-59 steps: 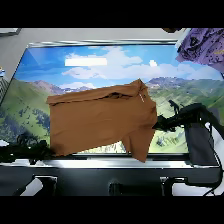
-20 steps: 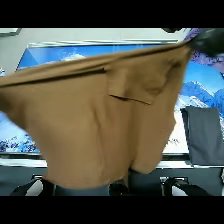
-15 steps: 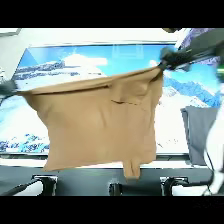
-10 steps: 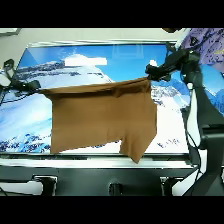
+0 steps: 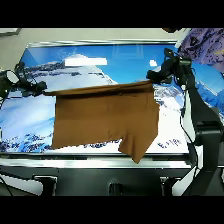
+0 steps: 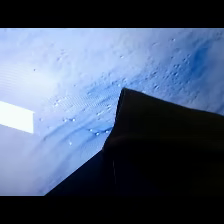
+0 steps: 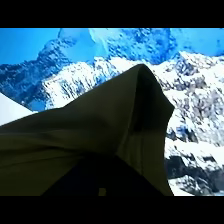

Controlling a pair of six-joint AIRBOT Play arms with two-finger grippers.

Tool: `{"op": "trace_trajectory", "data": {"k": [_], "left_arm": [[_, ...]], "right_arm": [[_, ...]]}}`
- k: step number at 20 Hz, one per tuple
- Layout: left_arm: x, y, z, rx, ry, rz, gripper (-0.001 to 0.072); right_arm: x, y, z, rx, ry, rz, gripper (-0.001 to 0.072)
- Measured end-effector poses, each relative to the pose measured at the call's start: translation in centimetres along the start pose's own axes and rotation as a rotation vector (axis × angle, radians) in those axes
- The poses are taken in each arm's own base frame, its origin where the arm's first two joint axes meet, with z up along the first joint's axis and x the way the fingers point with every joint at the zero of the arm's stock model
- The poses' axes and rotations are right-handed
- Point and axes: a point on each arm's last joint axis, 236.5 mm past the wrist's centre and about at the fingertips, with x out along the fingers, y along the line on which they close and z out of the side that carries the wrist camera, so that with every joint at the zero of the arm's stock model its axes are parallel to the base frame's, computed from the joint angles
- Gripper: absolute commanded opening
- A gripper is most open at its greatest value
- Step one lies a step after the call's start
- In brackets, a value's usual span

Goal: Fold the clothes and pants, and hang the long-sleeved shirts on hangers.

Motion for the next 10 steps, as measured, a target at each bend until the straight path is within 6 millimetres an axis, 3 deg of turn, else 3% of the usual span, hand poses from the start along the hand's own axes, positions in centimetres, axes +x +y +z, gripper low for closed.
{"op": "trace_trajectory", "data": {"k": [6,10], "left_arm": [[1.2,-0.7,-7.1,0.03,0.255,0.02,0.0018],[1.8,-1.6,-10.6,0.059,0.362,0.026,0.0019]], "right_arm": [[-0.5,-2.0,-3.7,-0.017,0.159,-0.083,0.0025],[-1.0,-2.6,-5.8,-0.023,0.25,-0.108,0.0025]]}}
